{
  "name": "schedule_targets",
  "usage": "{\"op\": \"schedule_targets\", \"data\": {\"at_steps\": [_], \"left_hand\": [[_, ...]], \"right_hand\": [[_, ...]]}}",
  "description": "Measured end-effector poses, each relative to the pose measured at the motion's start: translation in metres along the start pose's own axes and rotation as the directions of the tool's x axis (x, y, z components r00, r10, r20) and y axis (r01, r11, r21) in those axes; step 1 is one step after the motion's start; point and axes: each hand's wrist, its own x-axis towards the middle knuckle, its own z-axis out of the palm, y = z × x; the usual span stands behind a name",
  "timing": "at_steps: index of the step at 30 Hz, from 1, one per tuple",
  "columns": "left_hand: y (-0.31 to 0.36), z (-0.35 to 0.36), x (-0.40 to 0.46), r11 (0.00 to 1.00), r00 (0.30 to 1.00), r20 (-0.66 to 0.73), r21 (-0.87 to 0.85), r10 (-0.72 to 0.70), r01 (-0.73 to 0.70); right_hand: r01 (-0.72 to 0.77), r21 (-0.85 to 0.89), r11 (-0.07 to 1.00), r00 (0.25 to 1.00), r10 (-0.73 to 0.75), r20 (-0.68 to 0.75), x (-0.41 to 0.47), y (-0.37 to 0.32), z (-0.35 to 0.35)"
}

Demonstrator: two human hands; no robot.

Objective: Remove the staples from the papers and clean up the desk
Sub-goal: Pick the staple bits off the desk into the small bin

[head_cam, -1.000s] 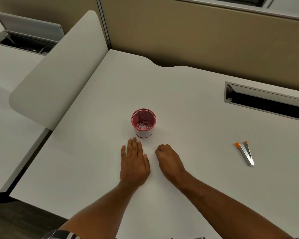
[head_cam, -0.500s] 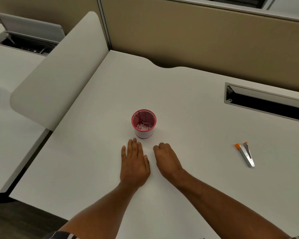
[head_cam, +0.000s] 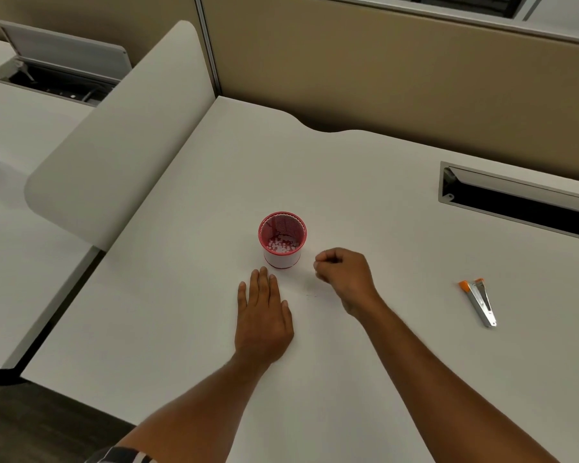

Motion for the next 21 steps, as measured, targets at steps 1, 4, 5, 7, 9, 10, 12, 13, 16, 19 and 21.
{"op": "schedule_targets", "data": {"at_steps": [1, 4, 5, 7, 9, 10, 12, 13, 16, 19, 21], "left_hand": [[0.000, 0.000, 0.000, 1.000, 1.000, 0.000, 0.000, 0.000, 0.000], [0.000, -0.001, 0.000, 1.000, 1.000, -0.002, -0.007, -0.002, 0.002], [0.001, 0.000, 0.000, 1.000, 1.000, -0.001, -0.011, -0.004, 0.004], [0.000, -0.001, 0.000, 1.000, 1.000, 0.001, -0.016, -0.005, 0.005], [0.000, -0.001, -0.001, 1.000, 1.000, -0.002, -0.014, -0.001, 0.001], [0.000, -0.001, -0.001, 1.000, 1.000, -0.005, -0.014, 0.002, -0.002], [0.000, -0.001, -0.001, 1.000, 1.000, -0.011, -0.018, 0.004, -0.004], [0.000, -0.001, -0.001, 1.000, 1.000, -0.012, -0.019, 0.003, -0.003], [0.000, -0.001, -0.001, 1.000, 1.000, -0.013, -0.018, 0.001, -0.001], [0.000, -0.001, 0.000, 1.000, 1.000, -0.018, -0.021, -0.001, 0.000], [0.000, 0.000, 0.000, 1.000, 1.000, -0.015, -0.021, -0.001, 0.001]], "right_hand": [[0.022, 0.039, 0.999, 1.000, -0.022, 0.008, 0.000, -0.010, 0.000], [0.152, 0.018, 0.988, 0.987, -0.153, 0.043, -0.001, -0.039, 0.002], [0.203, -0.026, 0.979, 0.978, -0.201, 0.049, -0.001, -0.047, 0.004], [0.296, -0.162, 0.941, 0.955, -0.289, 0.068, 0.002, -0.059, 0.012], [0.367, -0.314, 0.876, 0.930, -0.348, 0.115, 0.006, -0.065, 0.020], [0.391, -0.371, 0.842, 0.920, -0.364, 0.144, 0.009, -0.066, 0.023], [0.416, -0.441, 0.795, 0.909, -0.371, 0.189, 0.013, -0.067, 0.028], [0.420, -0.461, 0.782, 0.908, -0.370, 0.199, 0.015, -0.067, 0.029], [0.444, -0.485, 0.754, 0.895, -0.399, 0.198, 0.018, -0.070, 0.032], [0.474, -0.504, 0.722, 0.879, -0.416, 0.231, 0.019, -0.072, 0.033], [0.474, -0.501, 0.724, 0.880, -0.392, 0.267, 0.019, -0.070, 0.032]]}}
